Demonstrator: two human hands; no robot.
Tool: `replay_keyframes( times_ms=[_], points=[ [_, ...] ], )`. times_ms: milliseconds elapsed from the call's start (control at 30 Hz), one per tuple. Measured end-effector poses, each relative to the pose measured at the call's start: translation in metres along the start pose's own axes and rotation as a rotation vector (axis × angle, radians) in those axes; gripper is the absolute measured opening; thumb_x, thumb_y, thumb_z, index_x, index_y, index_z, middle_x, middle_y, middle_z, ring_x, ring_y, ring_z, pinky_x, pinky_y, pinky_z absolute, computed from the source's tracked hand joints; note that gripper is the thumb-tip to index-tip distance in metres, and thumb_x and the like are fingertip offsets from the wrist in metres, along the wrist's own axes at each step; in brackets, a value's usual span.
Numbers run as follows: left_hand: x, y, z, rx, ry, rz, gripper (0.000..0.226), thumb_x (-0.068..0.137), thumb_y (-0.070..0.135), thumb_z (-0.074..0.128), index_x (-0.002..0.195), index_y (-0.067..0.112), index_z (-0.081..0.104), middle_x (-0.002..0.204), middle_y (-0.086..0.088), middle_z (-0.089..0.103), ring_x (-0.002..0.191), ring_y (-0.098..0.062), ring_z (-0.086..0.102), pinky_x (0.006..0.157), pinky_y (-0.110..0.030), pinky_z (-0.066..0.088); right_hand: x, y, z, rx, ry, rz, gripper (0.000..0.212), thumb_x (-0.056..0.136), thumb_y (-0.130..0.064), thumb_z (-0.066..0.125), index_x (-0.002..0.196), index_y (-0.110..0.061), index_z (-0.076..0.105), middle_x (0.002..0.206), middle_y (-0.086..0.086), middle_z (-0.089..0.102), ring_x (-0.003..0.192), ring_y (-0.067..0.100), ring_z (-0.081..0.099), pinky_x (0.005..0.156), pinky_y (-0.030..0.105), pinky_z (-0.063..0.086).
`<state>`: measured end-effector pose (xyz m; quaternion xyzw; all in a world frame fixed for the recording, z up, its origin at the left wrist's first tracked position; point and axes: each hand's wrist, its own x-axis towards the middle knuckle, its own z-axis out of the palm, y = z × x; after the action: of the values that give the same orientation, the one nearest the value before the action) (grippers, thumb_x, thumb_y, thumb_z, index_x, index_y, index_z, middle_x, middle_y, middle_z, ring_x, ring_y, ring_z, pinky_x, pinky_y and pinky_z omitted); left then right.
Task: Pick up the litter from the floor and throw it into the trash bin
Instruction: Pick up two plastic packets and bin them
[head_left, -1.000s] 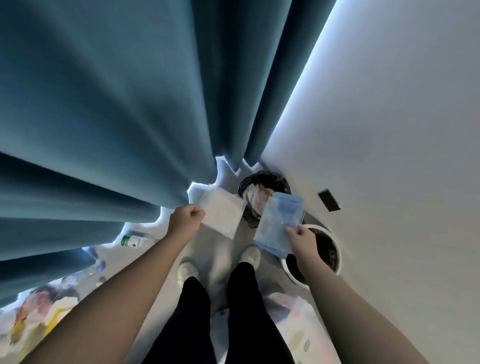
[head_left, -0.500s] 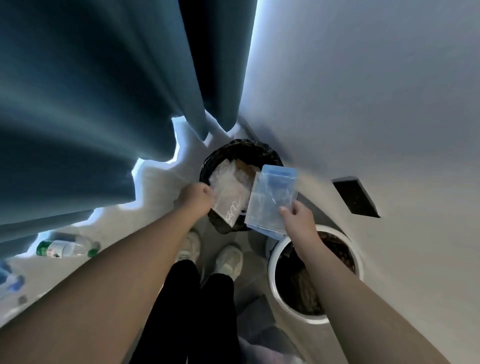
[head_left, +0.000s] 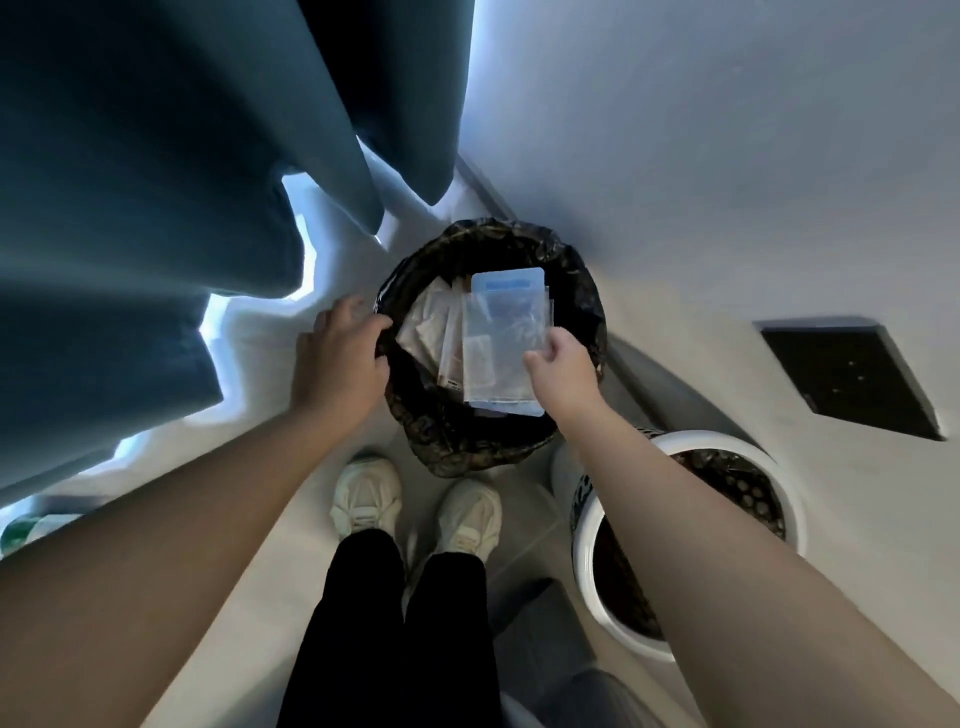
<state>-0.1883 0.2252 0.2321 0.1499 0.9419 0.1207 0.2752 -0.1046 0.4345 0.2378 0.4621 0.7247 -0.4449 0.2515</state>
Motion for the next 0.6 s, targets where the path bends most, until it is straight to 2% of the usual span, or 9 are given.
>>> replay_keyframes(
  times_ms=[33,100,167,267,333,467,600],
  points=[
    [0.000,-0.006,0.001,-0.012,-0.050,0.023,0.045,0.081,0.010,0.062,0.126,0.017,0.058,0.137,-0.010,0.046,0.123,-0.034,0.044,0.096,-0.047,0.037,0.008,-0.002,0.006,-0.022,0.032,0.016,0.032,0.095,-0.011,0.049,0.127,-0.013,0.049,0.117,0.009,0.058,0.104,0.026,0.055,0.080,0.031,0.042],
    [0.000,-0.014,0.002,-0.019,-0.113,0.083,0.048,0.083,0.010,0.063,0.130,0.016,0.055,0.136,-0.007,0.049,0.121,-0.032,0.046,0.095,-0.045,0.039,0.016,-0.004,0.018,-0.124,0.093,0.040,0.063,0.092,-0.010,0.052,0.149,-0.016,0.026,0.140,0.013,0.043,0.123,0.030,0.047,0.095,0.035,0.041],
    [0.000,-0.019,0.003,-0.023,-0.112,0.120,0.048,0.084,0.012,0.063,0.131,0.015,0.054,0.137,-0.006,0.049,0.122,-0.031,0.047,0.096,-0.045,0.040,0.013,-0.003,0.032,-0.281,0.115,-0.022,0.079,0.090,-0.012,0.056,0.153,-0.017,0.010,0.154,0.014,0.021,0.137,0.033,0.030,0.108,0.040,0.034],
    [0.001,-0.022,0.004,-0.055,-0.095,0.147,0.047,0.084,0.011,0.061,0.130,0.015,0.055,0.138,-0.005,0.050,0.120,-0.031,0.048,0.097,-0.047,0.042,0.009,0.010,0.051,-0.527,0.031,-0.230,0.078,0.092,-0.017,0.054,0.154,-0.023,0.006,0.161,0.009,0.001,0.147,0.034,0.004,0.117,0.047,0.023],
    [0.001,-0.026,0.006,-0.070,-0.072,0.180,0.047,0.083,0.009,0.061,0.129,0.014,0.056,0.138,-0.005,0.051,0.119,-0.032,0.049,0.096,-0.048,0.042,0.018,0.021,0.061,-0.680,-0.091,-0.308,0.073,0.094,-0.018,0.050,0.152,-0.029,0.008,0.162,0.006,-0.008,0.148,0.038,-0.004,0.117,0.050,0.021],
    [0.003,-0.037,0.015,-0.078,-0.014,0.287,0.047,0.083,0.001,0.060,0.128,0.011,0.058,0.136,-0.009,0.053,0.117,-0.035,0.051,0.093,-0.050,0.044,0.046,0.036,0.074,-0.846,-0.269,-0.224,0.068,0.100,-0.035,0.040,0.153,-0.028,-0.001,0.162,0.001,-0.014,0.147,0.037,-0.008,0.116,0.052,0.021],
    [0.004,-0.048,0.016,-0.049,-0.036,0.344,0.053,0.084,0.002,0.059,0.136,0.014,0.052,0.142,-0.009,0.048,0.121,-0.033,0.048,0.094,-0.050,0.043,0.060,0.035,0.083,-0.898,-0.324,-0.129,0.069,0.102,-0.040,0.035,0.153,-0.028,-0.009,0.161,0.002,-0.018,0.147,0.036,-0.011,0.118,0.054,0.013]
  ],
)
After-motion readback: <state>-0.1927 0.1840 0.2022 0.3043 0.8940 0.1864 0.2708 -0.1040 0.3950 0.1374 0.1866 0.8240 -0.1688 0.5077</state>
